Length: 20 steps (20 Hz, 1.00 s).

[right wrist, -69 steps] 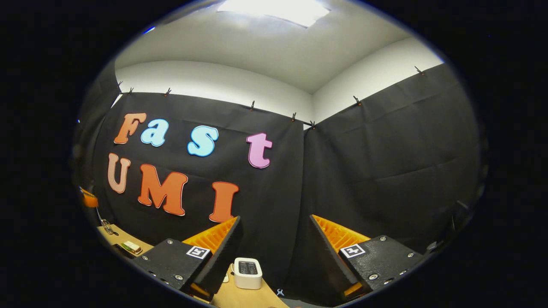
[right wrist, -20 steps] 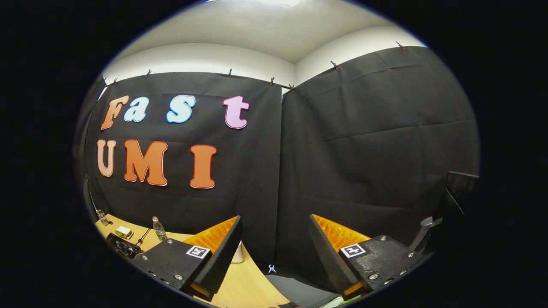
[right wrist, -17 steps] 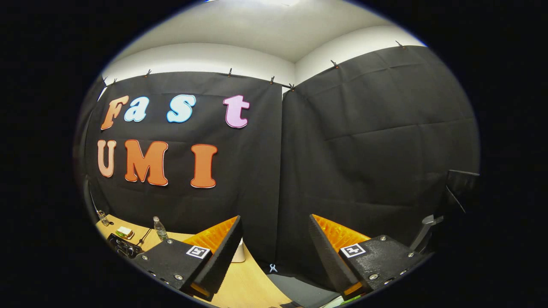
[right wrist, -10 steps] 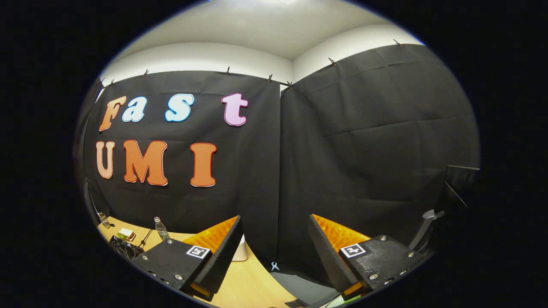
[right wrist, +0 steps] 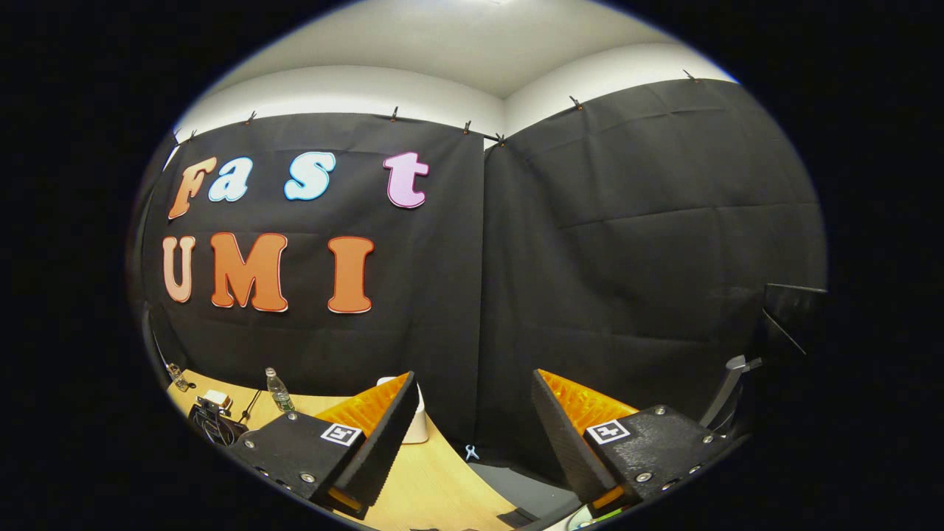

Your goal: First push the handle of the pot to place it horizontally, then grasp the pot with both hands and set it on the induction cooktop.

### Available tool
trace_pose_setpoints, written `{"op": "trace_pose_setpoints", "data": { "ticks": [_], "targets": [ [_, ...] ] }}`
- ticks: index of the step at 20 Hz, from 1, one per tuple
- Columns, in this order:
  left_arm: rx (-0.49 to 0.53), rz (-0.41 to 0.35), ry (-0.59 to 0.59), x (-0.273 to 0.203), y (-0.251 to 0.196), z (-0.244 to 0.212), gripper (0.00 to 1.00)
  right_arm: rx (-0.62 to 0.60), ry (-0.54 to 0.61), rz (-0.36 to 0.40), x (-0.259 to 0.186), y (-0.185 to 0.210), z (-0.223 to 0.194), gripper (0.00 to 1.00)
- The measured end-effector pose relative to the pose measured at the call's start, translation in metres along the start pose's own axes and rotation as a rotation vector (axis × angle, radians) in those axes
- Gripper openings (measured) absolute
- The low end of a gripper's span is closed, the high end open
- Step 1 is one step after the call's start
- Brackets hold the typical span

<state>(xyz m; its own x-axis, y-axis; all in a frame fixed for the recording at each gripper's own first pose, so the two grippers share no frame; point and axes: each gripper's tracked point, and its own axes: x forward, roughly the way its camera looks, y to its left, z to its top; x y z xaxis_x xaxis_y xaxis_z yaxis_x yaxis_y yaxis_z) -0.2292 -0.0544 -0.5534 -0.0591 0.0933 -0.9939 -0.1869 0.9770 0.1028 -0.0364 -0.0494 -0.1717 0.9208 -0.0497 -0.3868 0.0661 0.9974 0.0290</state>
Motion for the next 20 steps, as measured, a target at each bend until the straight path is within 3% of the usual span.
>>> {"op": "trace_pose_setpoints", "data": {
  "ticks": [7,15,20],
  "targets": [
    [0.110,0.019,-0.074,0.014,0.001,0.043,0.08,-0.030,0.012,0.014,0.000,0.026,0.000,0.95],
    [0.189,-0.023,-0.142,0.032,-0.004,0.091,0.08,-0.065,0.064,0.029,0.002,0.062,-0.007,0.95],
    [0.234,-0.075,-0.150,0.041,-0.002,0.116,0.08,-0.071,0.074,-0.056,-0.011,0.062,0.000,0.95]
  ]
}}
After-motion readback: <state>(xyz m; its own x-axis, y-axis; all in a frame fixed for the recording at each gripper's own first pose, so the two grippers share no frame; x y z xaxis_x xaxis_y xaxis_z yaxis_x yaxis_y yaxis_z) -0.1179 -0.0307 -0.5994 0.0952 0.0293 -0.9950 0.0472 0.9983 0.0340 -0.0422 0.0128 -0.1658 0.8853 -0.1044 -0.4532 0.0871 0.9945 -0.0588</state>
